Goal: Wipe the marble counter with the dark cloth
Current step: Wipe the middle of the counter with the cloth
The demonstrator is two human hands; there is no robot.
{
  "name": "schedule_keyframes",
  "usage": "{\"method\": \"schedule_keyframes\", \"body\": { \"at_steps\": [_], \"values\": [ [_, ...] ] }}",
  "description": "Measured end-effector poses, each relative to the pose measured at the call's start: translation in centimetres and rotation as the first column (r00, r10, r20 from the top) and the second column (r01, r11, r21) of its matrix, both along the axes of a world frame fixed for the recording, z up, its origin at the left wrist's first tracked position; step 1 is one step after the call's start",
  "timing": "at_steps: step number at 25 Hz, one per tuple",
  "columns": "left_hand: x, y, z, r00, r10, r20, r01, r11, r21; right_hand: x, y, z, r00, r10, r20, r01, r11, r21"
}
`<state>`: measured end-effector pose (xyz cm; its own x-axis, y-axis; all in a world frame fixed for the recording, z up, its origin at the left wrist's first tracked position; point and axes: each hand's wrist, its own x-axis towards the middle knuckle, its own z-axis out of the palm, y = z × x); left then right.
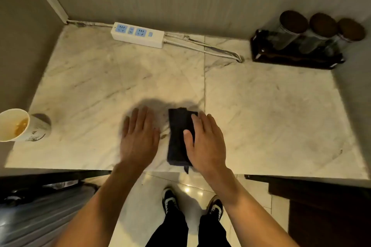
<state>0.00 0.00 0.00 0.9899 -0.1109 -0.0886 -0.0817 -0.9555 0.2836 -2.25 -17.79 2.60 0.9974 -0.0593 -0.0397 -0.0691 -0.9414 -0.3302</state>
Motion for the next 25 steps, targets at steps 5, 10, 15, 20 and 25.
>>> {"method": "schedule_keyframes", "body": {
  "at_steps": [5, 10, 15, 20, 25],
  "values": [
    [-0.1, 0.4, -1.3, 1.0, -0.008, 0.026, 0.008, 1.0, -0.005, 0.4, 2.6, -1.6, 0.998, 0.041, -0.037, -0.041, 0.999, -0.01],
    [-0.4, 0.4, -2.0, 0.999, -0.006, 0.035, 0.006, 1.0, 0.003, 0.2, 5.1, -3.7, 0.994, 0.012, -0.11, -0.009, 1.0, 0.028],
    [-0.3, 0.3, -2.3, 0.999, -0.011, 0.038, 0.01, 1.0, 0.016, -0.2, 6.0, -4.4, 0.997, -0.058, -0.059, 0.055, 0.997, -0.044],
    [-0.7, -0.9, -1.9, 0.998, -0.018, 0.054, 0.018, 1.0, -0.003, -2.0, 4.0, -4.7, 1.0, -0.021, -0.021, 0.021, 0.999, -0.042],
    [-1.0, -3.6, -1.7, 0.998, -0.035, 0.057, 0.037, 0.999, -0.031, -3.8, -0.1, -4.6, 0.994, 0.104, -0.022, -0.105, 0.993, -0.059]
  ]
}}
